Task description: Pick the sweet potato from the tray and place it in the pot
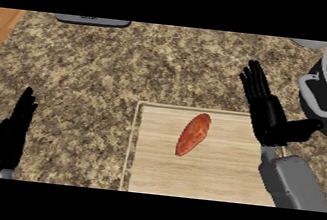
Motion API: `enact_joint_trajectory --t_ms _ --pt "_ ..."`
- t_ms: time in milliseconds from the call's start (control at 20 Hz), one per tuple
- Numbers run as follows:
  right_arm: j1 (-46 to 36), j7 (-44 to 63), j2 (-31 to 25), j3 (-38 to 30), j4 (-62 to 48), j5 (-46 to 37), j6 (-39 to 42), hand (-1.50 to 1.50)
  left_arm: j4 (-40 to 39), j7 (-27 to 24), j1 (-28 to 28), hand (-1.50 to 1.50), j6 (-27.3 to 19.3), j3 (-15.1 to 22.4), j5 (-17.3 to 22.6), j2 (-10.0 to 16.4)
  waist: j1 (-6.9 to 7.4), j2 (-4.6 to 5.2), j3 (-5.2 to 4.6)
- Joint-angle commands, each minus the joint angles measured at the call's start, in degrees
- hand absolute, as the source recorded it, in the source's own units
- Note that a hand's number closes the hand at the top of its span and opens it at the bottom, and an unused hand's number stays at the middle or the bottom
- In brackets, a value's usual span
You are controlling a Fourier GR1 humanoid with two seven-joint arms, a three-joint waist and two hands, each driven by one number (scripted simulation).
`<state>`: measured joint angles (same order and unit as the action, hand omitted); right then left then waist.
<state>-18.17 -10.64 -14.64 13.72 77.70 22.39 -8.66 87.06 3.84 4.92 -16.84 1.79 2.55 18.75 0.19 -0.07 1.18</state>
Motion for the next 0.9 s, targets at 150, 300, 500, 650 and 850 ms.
enact_joint_trajectory --t_ms 150,300,500,650,850 --pt "-2.75 -0.39 -9.27 -5.73 4.24 8.07 16.89 1.50 6.24 -3.08 -7.89 0.00 2.70 -1.03 4.33 -1.89 -0.72 -0.05 -1.13" --pt "-6.01 -0.60 -25.75 -2.89 2.60 -12.03 14.04 1.50 6.48 -2.50 -10.13 0.00 2.92 -1.11 5.07 -1.96 -3.02 -1.20 -2.98" --pt "2.34 -13.46 -21.97 -4.44 -3.51 -14.55 12.04 -1.50 5.92 -1.75 -15.58 0.00 6.10 -2.76 9.66 -2.50 -0.80 0.29 -1.14" --pt "7.06 -22.32 -21.07 -4.67 2.02 -15.84 12.12 -1.50 3.82 -2.36 -17.07 0.00 7.26 -3.98 10.89 -2.82 -1.06 0.03 -1.18" --pt "9.59 -21.96 -25.84 -4.48 5.85 -20.35 13.70 -1.50 1.61 -1.43 -19.04 0.00 9.29 -6.14 11.34 -0.46 -0.91 -0.05 -1.22"
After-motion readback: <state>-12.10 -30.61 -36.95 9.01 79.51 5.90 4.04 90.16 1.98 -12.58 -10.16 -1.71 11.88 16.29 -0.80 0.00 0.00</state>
